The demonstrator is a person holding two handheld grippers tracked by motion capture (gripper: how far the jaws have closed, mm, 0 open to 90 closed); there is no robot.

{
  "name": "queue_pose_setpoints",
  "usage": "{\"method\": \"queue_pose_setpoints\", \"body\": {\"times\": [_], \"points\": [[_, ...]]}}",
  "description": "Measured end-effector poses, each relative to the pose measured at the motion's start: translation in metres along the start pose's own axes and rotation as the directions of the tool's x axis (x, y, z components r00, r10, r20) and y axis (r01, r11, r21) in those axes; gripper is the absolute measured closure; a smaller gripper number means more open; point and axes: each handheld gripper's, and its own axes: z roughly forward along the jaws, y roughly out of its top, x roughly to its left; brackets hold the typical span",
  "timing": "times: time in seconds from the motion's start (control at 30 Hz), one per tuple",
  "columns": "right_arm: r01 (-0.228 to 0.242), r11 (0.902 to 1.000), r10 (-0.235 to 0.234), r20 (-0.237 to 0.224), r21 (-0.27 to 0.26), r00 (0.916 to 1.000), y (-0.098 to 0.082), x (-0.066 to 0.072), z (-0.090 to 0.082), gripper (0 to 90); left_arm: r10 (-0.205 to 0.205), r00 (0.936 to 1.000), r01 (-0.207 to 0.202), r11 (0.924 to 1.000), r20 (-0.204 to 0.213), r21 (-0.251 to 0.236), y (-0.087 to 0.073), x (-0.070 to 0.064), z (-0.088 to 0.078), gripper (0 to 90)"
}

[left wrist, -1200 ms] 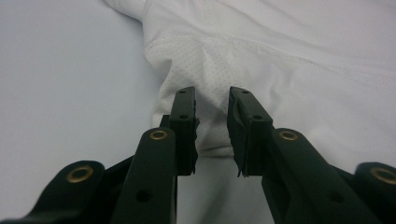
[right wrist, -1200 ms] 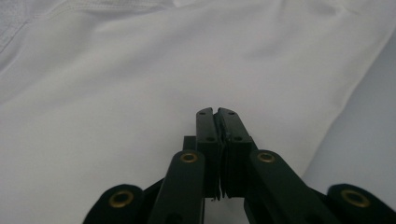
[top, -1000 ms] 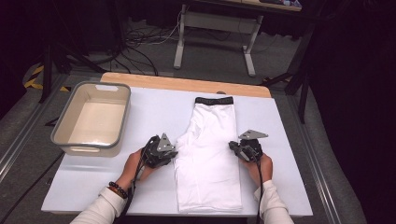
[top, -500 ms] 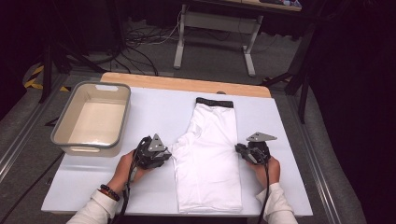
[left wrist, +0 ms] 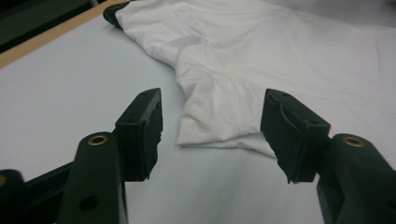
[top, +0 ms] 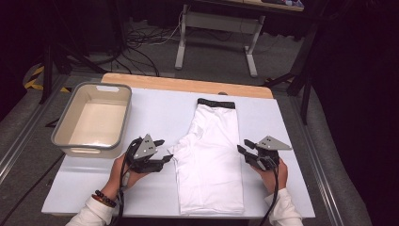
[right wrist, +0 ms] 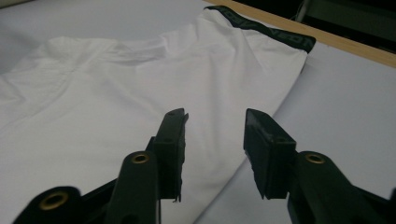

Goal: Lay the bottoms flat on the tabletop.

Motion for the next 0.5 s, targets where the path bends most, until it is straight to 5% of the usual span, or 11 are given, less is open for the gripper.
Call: {"method": "queue_pose_setpoints", "body": {"times": [0.23, 0.37, 0.5], "points": [[0.016, 0.9983, -0.018, -0.027, -0.057, 0.9995, 0.003, 0.009, -0.009, 43.0, 0.006, 1.0000, -0.006, 0.9996, -0.005, -0.027, -0.006, 0.000, -0.014, 30.4], [0.030, 0.9961, -0.033, -0.035, -0.082, 0.9988, 0.000, 0.013, -0.014, 32.0, -0.018, 0.9982, 0.016, 0.9995, -0.057, -0.027, -0.017, 0.001, -0.022, 18.3], [0.047, 0.9946, -0.050, -0.022, -0.093, 0.9985, -0.003, 0.015, -0.020, 24.8, -0.027, 0.9976, 0.025, 0.9992, -0.063, -0.033, -0.023, -0.002, -0.028, 14.7]]}}
